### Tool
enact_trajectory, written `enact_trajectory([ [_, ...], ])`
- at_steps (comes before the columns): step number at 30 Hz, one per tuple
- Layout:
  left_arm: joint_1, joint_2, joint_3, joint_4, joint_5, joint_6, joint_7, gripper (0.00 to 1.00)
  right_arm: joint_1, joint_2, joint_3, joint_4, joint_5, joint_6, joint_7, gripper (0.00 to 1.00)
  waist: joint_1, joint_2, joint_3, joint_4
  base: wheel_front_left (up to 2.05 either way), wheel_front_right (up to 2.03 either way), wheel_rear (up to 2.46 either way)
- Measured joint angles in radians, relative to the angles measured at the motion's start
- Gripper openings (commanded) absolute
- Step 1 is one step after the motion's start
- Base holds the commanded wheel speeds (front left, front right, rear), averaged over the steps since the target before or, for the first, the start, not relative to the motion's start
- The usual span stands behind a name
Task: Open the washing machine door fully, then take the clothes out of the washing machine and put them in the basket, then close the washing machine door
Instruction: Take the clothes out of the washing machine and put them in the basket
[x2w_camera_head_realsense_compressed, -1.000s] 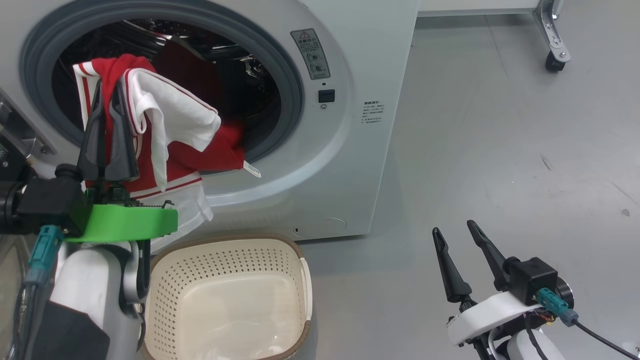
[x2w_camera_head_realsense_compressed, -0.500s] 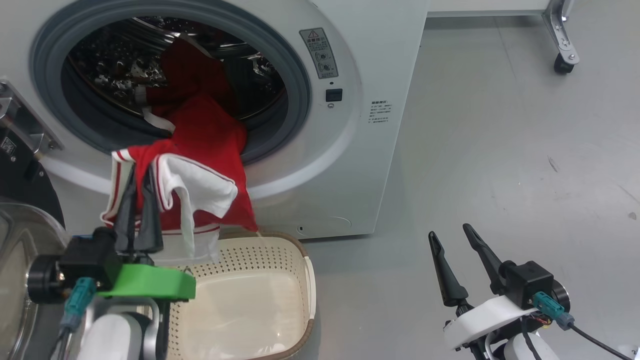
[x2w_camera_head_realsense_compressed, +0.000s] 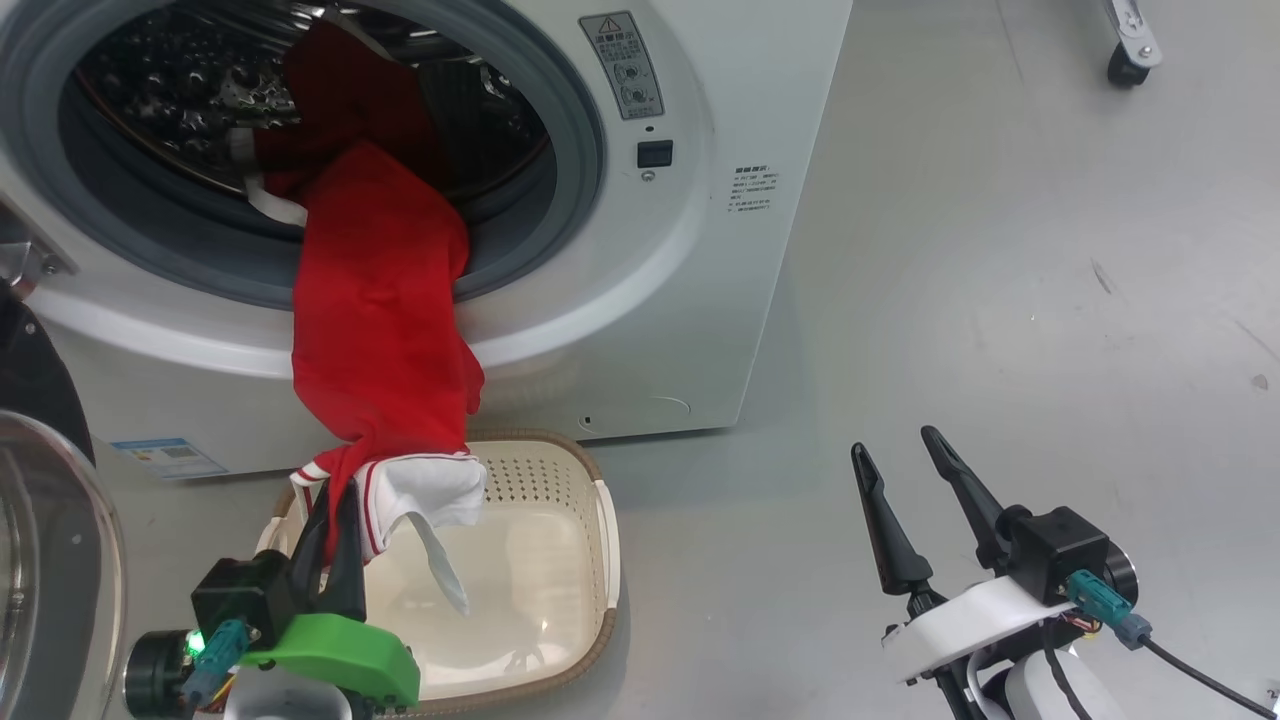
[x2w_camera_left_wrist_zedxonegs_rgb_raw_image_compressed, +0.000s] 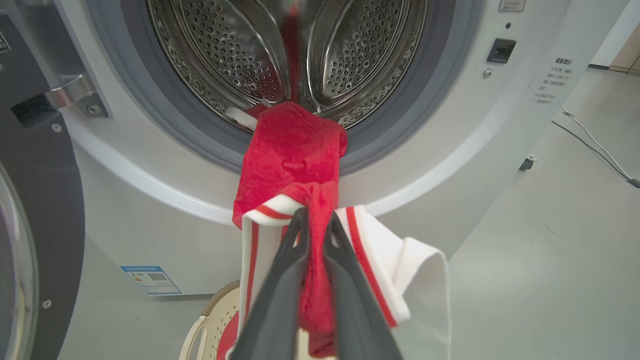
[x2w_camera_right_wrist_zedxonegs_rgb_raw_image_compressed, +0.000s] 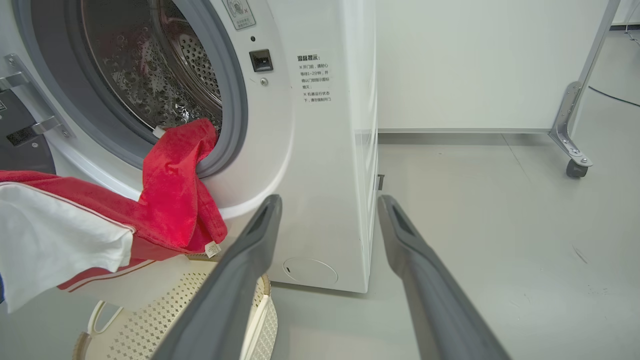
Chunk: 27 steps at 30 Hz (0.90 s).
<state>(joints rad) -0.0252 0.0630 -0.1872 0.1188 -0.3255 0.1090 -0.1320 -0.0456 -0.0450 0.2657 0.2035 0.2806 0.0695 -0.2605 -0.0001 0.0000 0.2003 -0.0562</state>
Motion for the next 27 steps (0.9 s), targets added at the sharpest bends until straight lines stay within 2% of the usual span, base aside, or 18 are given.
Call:
enact_trajectory([
  [9, -0.019, -0.008, -0.007, 0.108, -0.016, 0.0, -0.006, 0.0, -0.037, 0.0, -0.006, -0.022, 0.0, 0.0, 0.0, 1.0, 0.0, 0.0, 0.069, -0.016, 0.0, 0.0, 0.0],
  [27, -0.285, -0.012, 0.004, 0.401, -0.047, -0.009, 0.044, 0.0, -0.155, -0.001, -0.007, -0.081, 0.02, 0.0, 0.0, 1.0, 0.0, 0.0, 0.287, -0.068, 0.0, 0.0, 0.0],
])
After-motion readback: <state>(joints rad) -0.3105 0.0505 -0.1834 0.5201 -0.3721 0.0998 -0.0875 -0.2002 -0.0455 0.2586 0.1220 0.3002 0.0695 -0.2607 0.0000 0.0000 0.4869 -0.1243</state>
